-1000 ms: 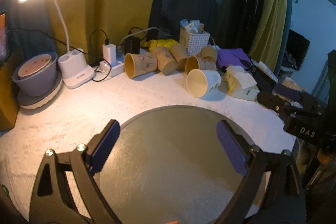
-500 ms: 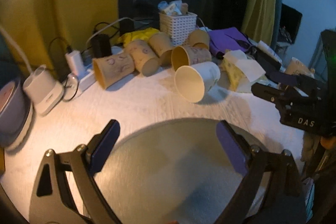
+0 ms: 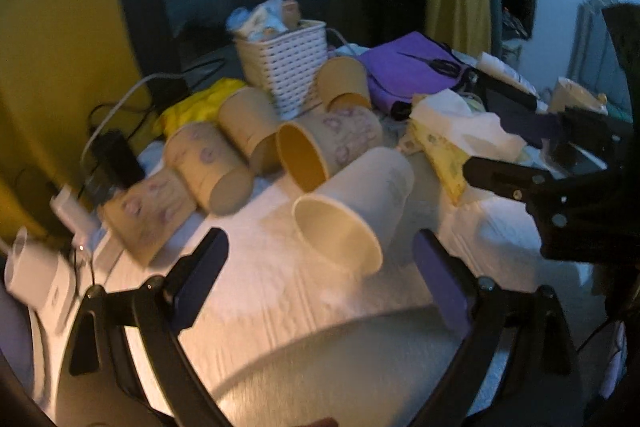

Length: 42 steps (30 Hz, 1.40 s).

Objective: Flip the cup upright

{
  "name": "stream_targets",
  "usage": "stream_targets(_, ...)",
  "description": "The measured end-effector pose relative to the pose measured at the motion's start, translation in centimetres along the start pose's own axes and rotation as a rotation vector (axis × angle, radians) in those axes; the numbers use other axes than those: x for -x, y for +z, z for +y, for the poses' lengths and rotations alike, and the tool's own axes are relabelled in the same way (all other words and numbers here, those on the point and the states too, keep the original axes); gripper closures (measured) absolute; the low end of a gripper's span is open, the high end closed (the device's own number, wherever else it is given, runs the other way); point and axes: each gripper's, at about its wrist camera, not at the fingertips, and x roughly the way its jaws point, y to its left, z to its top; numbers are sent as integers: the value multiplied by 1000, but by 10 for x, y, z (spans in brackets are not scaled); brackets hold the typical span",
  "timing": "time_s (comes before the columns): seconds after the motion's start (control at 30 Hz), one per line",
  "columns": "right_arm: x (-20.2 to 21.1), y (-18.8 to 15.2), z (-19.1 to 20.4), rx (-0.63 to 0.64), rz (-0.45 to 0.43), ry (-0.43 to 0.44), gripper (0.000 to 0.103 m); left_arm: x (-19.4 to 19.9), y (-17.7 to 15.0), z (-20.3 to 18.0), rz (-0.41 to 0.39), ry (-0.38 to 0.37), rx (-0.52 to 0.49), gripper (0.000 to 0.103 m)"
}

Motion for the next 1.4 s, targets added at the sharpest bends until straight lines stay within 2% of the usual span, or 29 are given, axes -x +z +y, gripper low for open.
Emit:
stream_targets(0.2, -8, 5, -5, 0, -3, 15, 26, -21, 18, -9, -6, -23, -114, 9)
stream_targets(0.4, -9, 2, -15, -21, 2, 16, 26, -46, 23, -14, 41, -87, -157, 9)
stream_targets(0.63, -10, -4, -21, -38, 14, 21, 26, -63, 20, -22, 98, -101, -238, 10)
stream_targets(0.67, -10, -4, -21, -39, 15, 22, 26, -63, 20, -21, 99, -103, -238, 20)
stream_targets(0.7, -9, -5, -21, -38, 16, 22, 26, -64, 19, -20, 108, -112, -237, 25)
stream_targets(0.8, -8, -6, -20, -36, 19, 24, 26, -61, 18, -19, 108, -116, -235, 26)
stream_targets(0.93, -4, -6, -18, -34, 17, 24, 26, -53, 18, -19, 103, -127, -226, 34)
stream_targets(1.1, 6, -6, -14, -32, 7, 24, 26, -38, 16, -21, 82, -127, -228, 35)
stream_targets(1.17, 12, -6, -11, -32, 1, 24, 26, -30, 14, -21, 75, -136, -223, 43)
stream_targets(1.23, 18, -7, -9, -32, -6, 23, 26, -23, 12, -22, 72, -145, -217, 47)
stream_targets(1.3, 25, -8, -7, -33, -10, 23, 26, -16, 9, -22, 70, -170, -208, 48)
stream_targets(1.4, 33, -12, -3, -33, -11, 24, 26, -12, 4, -24, 65, -159, -210, 48)
